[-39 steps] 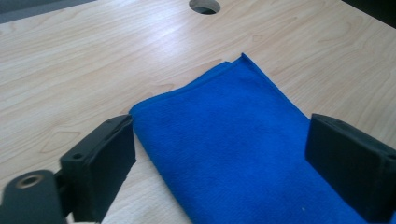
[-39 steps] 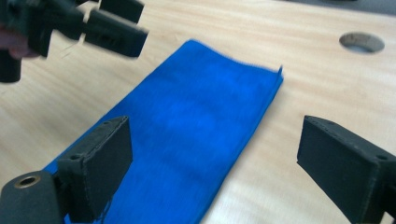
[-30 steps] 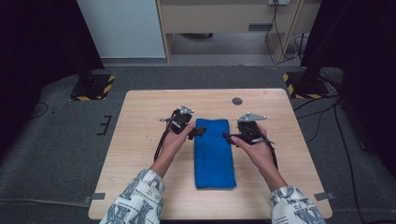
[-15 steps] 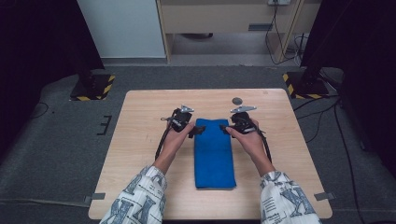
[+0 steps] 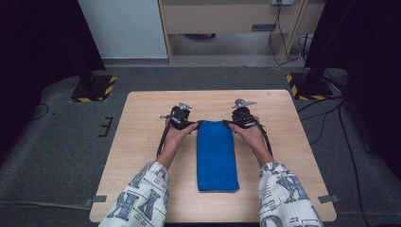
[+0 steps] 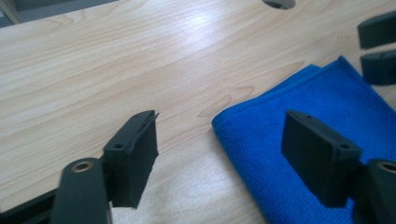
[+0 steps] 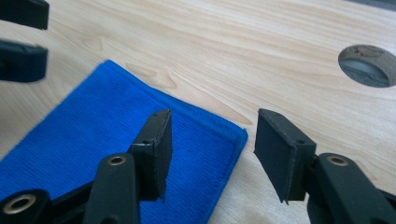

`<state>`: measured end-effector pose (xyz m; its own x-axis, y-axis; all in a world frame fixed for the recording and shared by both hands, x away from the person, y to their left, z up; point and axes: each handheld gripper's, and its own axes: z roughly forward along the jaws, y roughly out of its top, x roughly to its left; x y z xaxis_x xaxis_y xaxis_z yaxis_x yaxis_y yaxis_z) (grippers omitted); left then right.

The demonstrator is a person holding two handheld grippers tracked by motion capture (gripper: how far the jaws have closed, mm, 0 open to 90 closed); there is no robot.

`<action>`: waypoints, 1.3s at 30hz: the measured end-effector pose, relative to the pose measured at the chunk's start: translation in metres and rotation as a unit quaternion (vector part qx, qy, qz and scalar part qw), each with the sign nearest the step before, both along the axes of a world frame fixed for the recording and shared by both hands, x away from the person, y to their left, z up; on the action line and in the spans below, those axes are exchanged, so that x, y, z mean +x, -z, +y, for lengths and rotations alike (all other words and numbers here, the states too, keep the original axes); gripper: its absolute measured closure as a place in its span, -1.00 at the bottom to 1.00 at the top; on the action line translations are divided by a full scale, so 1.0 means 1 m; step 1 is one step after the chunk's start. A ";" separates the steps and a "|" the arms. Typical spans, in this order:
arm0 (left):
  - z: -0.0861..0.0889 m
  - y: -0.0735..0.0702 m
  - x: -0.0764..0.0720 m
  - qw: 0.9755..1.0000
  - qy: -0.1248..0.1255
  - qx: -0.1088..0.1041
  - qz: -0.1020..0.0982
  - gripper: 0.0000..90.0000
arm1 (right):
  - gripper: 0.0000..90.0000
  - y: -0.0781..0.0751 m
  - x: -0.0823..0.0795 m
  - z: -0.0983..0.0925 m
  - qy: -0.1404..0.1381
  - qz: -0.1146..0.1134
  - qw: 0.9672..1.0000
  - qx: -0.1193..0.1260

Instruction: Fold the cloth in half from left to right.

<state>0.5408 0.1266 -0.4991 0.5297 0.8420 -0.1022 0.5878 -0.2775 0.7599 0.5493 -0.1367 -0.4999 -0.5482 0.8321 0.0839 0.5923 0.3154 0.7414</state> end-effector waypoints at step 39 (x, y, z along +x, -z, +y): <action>-0.031 -0.007 -0.020 0.999 0.044 0.018 -0.013 0.80 | 0.88 -0.007 -0.027 0.006 -0.025 -0.014 0.999 0.027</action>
